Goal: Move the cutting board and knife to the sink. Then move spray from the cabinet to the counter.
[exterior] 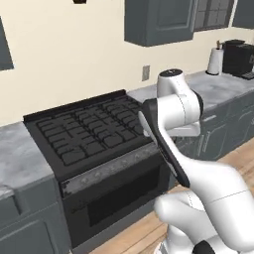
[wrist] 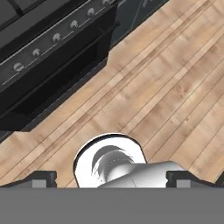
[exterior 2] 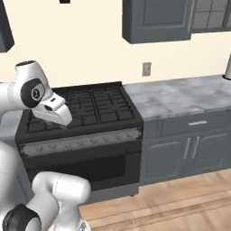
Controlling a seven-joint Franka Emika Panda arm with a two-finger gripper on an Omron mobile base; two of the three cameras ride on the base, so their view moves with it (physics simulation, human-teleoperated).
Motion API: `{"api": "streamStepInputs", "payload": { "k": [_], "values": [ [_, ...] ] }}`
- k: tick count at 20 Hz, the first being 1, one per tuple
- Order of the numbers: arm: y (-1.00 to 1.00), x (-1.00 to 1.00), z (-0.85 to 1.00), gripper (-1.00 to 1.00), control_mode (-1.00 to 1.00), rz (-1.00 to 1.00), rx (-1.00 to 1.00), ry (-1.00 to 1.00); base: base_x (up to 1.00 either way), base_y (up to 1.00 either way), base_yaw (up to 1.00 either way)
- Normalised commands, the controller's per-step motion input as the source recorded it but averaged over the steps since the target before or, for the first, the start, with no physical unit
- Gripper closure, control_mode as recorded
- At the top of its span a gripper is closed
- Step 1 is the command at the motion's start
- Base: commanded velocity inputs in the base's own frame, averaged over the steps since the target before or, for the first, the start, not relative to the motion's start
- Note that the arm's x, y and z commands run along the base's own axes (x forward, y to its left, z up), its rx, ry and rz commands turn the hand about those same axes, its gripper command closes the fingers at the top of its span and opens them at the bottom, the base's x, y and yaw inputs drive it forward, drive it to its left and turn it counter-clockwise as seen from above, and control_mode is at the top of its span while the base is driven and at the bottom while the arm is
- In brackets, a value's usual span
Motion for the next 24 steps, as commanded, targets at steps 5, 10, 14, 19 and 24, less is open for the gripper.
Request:
{"api": "streamStepInputs", "payload": {
  "k": [5, 10, 14, 19, 24],
  "values": [
    [0.0, 0.0, 0.0, -1.0, 1.0, 0.0, 0.0, 0.0, 0.02, -0.14, -0.22],
    [0.0, 0.0, 0.0, -1.0, 1.0, 0.0, 0.0, 0.0, 0.24, -0.55, 0.05],
    [0.0, 0.0, 0.0, -1.0, 1.0, 0.0, 0.0, 0.0, 0.78, -1.0, 0.16],
    [0.0, 0.0, 0.0, -1.0, 1.0, 0.0, 0.0, 0.0, 0.92, -1.0, 0.17],
    [0.0, 0.0, 0.0, -1.0, 1.0, 0.0, 0.0, 0.0, 0.93, -1.0, 0.17]
  ]
}}
